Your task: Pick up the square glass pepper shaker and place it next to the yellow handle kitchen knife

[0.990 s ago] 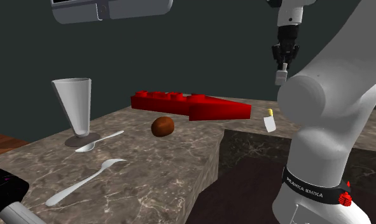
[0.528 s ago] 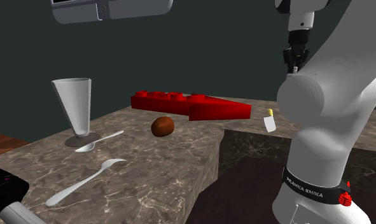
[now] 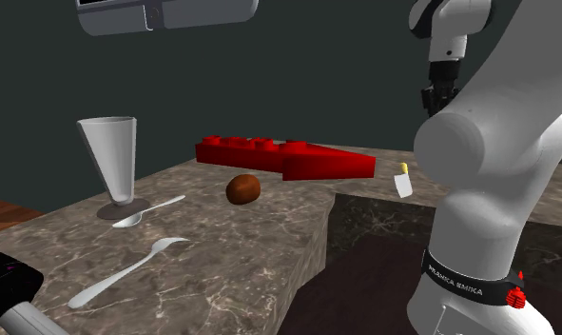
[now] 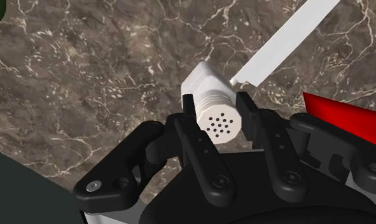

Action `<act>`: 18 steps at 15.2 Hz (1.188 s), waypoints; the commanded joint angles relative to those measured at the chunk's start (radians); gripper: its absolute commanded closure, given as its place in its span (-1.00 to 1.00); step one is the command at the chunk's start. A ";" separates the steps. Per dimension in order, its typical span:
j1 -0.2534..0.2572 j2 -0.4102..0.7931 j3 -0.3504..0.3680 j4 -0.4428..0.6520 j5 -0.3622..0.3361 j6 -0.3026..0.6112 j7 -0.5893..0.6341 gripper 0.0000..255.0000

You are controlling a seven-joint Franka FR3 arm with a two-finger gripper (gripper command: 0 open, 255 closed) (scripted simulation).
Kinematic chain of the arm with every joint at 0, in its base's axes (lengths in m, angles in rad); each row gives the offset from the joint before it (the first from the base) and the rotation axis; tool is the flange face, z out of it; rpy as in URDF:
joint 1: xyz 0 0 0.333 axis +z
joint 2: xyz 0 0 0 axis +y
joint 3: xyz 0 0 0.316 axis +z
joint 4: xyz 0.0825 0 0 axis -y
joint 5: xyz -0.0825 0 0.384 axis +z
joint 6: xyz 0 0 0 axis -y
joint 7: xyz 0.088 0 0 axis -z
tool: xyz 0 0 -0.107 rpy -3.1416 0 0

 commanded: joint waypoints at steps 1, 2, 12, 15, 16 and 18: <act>0.000 0.009 -0.007 -0.022 0.001 0.030 -0.002 1.00; 0.001 0.014 -0.011 -0.031 0.002 0.045 -0.003 1.00; 0.009 0.080 -0.050 -0.119 0.024 0.190 -0.023 1.00; 0.013 0.106 -0.062 -0.142 0.037 0.236 -0.033 1.00; 0.015 0.116 -0.067 -0.149 0.042 0.251 -0.037 1.00; 0.017 0.129 -0.072 -0.158 0.050 0.272 -0.043 1.00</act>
